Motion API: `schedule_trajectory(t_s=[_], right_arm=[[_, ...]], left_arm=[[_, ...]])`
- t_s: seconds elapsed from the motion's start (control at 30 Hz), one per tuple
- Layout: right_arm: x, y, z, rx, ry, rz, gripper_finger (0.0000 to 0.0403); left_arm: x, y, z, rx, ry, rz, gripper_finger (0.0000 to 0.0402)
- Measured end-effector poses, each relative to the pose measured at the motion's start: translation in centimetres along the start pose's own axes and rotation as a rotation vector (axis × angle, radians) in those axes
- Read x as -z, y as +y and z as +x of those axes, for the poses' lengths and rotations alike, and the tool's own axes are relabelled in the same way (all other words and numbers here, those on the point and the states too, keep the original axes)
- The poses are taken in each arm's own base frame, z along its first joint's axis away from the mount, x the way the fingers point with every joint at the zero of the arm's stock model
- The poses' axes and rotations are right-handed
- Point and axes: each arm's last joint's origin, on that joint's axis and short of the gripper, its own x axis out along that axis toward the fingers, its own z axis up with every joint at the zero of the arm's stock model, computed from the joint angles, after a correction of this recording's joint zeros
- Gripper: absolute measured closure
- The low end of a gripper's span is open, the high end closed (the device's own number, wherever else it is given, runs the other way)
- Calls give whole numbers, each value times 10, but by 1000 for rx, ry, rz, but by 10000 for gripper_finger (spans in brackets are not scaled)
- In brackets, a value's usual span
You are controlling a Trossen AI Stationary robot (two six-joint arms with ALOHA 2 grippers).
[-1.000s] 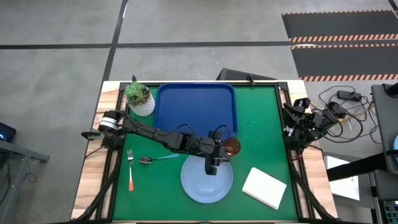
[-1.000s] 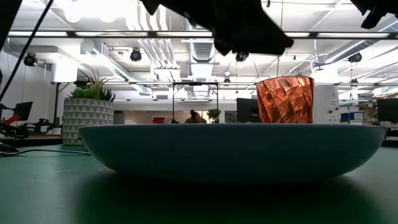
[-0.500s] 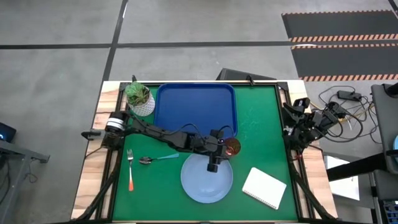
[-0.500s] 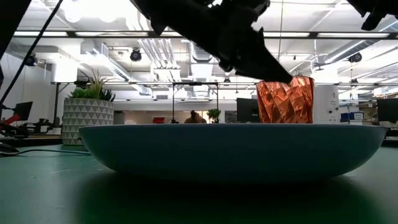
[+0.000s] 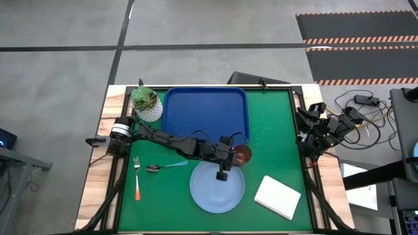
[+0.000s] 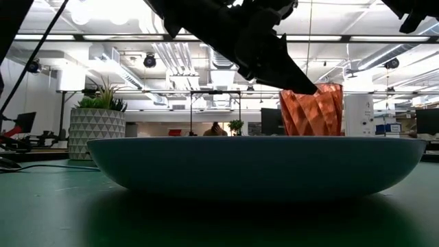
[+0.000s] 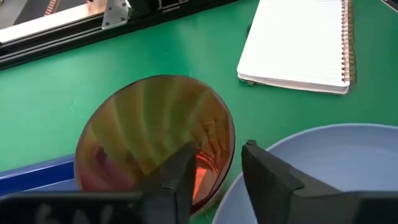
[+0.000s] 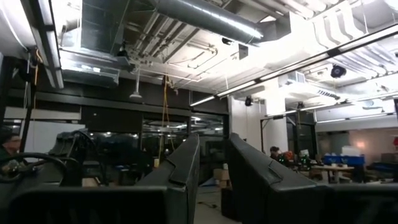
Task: Pick and place plate/cup/fork/spoon on tray
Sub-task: Put the glass on the blue tray
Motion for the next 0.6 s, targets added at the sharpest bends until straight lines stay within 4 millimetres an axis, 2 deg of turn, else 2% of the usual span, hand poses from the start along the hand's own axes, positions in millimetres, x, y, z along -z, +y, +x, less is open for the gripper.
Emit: schedule_trajectory(t_s=[0.3,0.6], right_arm=[[0,0,0,1,-1,-6,333],[0,0,0,2,-2,-5,333]], left_arm=[[-3,1,-2,0,-23,6,391],[-29,9,-32,-18,-111,63,400]])
